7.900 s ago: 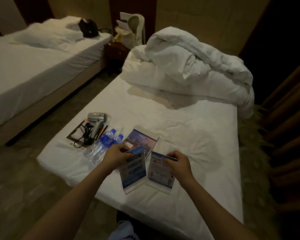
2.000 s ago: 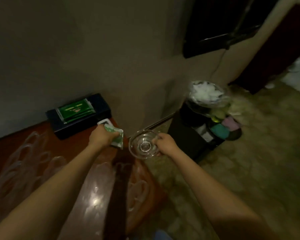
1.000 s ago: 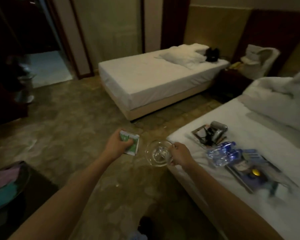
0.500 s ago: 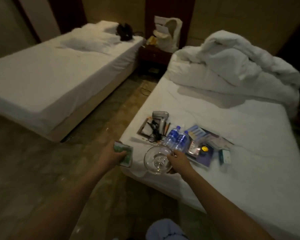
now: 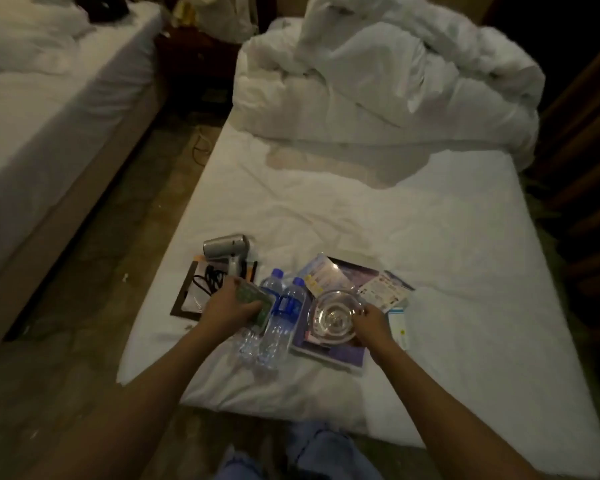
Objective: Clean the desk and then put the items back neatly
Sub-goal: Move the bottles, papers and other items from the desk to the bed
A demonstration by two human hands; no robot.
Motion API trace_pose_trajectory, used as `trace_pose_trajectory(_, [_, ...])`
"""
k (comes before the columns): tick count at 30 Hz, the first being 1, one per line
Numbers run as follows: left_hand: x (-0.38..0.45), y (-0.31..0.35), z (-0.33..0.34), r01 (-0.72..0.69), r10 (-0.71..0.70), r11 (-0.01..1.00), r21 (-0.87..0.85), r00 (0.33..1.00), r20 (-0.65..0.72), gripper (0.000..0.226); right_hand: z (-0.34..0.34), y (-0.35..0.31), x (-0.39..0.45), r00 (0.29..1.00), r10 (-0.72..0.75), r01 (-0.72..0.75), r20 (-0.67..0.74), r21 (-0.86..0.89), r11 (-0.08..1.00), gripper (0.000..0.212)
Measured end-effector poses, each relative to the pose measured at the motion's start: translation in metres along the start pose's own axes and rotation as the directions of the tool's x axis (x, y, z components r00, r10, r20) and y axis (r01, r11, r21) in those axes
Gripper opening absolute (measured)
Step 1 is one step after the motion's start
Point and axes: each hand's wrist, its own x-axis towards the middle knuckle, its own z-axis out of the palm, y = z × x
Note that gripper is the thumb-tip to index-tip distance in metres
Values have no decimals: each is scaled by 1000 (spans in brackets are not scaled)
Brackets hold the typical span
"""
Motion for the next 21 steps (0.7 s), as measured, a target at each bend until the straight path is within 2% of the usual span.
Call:
trace_pose_trajectory(4, [33,15,9,59,-62,995,81,997,40,41,-6,-17,40,998,69,-69,4,11,998,8])
trace_pose_trajectory(7, [60,32,25,93,-111,986,141,986,124,36,-13,-5,59,984,179,-178,-9,45,983,8])
trace_pose_trajectory(11, [110,63,79,0,-74,965,262,960,270,38,-30,36,82,935,336,-317,-113,158,935,12])
trace_pose_trajectory(16, [134,74,180,-145,-49,946,291,821,569,31,-61,82,89,809,544,-436,-224,392,810,22])
trace_pose_trajectory(18, [130,69,211,-199,-25,939,280,773,634,28,-74,98,91,767,596,-428,-237,502,751,22])
trace_pose_trajectory(21, [126,60,243,-230,-78,907,353,732,677,42,-95,114,95,724,642,-374,-251,639,672,21])
